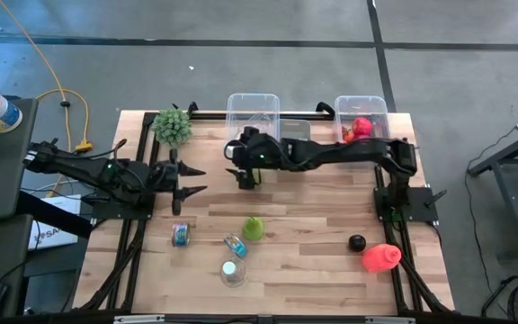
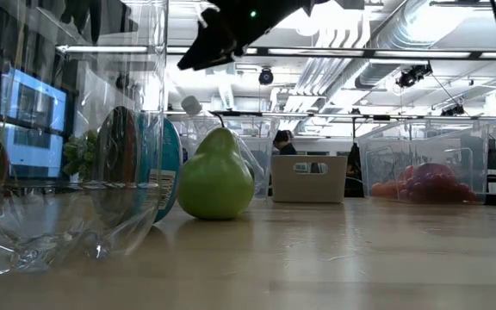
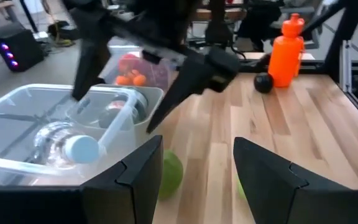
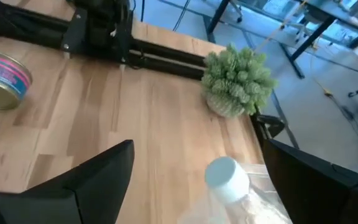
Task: Pick & Place Food Item
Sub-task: Put the transparent bottle into the left transparent bin upright
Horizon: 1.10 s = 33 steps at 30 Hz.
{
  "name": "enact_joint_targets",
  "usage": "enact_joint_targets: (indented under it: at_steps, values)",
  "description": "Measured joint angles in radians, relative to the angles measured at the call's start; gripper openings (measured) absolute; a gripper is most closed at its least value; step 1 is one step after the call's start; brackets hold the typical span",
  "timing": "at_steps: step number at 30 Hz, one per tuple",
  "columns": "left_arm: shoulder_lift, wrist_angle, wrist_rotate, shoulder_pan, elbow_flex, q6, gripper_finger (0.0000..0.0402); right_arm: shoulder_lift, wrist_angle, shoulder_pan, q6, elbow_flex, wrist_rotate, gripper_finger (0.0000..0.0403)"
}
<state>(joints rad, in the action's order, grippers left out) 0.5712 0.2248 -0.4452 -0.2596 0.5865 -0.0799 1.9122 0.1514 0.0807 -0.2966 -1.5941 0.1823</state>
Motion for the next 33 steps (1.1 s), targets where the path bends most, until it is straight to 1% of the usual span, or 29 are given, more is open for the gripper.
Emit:
enact_joint_targets:
  at_steps: [3,8,14,19,24,29,33]
  values:
    - [0.000,0.003,0.023,0.000,0.000,0.000,0.0189,0.034,0.012,0.022,-0.004,-0.018,-0.036,0.0345]
    - [0.000,0.007,0.025,0.000,0.000,0.000,0.0189,0.069,-0.006,0.056,-0.024,-0.019,-0.018,0.0346]
    - [0.000,0.018,0.026,0.000,0.000,0.000,0.0189,0.069,-0.020,0.092,-0.029,-0.019,-0.019,0.0346]
    - [0.000,0.022,0.028,0.000,0.000,0.001,0.0189,0.079,-0.023,0.121,-0.018,-0.019,-0.103,0.0346]
    - [0.000,0.032,0.028,0.000,0.000,0.001,0.0189,0.105,-0.033,0.132,-0.024,-0.019,-0.091,0.0346]
    - [0.000,0.041,0.028,0.000,0.000,0.002,0.0189,0.110,-0.031,0.141,-0.025,-0.019,-0.107,0.0346]
    - [0.000,0.042,0.028,0.000,0.000,0.002,0.0189,0.110,-0.034,0.145,-0.018,-0.019,-0.104,0.0335]
